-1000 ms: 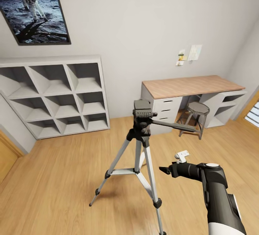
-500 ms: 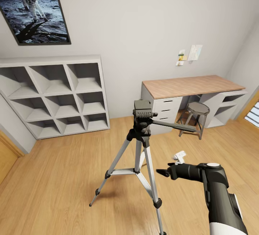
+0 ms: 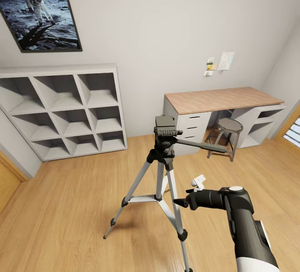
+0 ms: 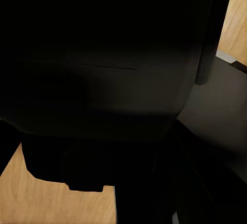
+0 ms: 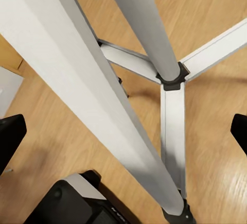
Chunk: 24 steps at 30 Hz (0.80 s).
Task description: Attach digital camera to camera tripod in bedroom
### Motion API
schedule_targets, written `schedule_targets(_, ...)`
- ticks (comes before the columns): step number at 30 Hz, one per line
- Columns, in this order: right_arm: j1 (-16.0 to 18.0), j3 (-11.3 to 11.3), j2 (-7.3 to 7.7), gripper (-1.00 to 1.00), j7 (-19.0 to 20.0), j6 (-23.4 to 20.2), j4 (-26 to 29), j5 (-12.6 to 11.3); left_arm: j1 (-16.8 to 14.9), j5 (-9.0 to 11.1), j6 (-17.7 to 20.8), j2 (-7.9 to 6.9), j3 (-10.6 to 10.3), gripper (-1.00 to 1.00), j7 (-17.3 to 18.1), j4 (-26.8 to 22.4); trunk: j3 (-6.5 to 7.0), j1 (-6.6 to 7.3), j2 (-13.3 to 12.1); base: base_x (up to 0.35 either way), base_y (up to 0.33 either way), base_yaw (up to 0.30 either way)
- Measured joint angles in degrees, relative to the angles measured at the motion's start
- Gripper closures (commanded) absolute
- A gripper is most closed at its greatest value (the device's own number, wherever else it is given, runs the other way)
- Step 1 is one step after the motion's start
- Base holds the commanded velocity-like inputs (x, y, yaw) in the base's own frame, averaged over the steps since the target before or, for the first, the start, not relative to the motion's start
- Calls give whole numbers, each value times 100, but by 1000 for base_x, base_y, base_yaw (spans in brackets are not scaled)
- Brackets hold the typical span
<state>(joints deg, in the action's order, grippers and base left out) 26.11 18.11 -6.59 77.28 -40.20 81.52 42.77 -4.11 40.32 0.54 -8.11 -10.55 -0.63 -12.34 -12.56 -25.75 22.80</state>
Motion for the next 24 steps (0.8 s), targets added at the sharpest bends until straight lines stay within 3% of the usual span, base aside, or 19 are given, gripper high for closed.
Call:
schedule_targets(17,0,3,-18,-100,5,-31,-38,-38,0,0,-7,5,0,100,0,-7,0,0,0,0,0,0)
schedule_targets(20,0,6,-97,-100,-7,-39,-38,-46,0,0,-7,7,0,100,0,-6,0,0,0,0,0,0)
schedule_targets(24,0,20,-332,-100,-67,-27,-40,-38,0,0,-7,7,0,100,0,-8,0,0,0,0,0,0)
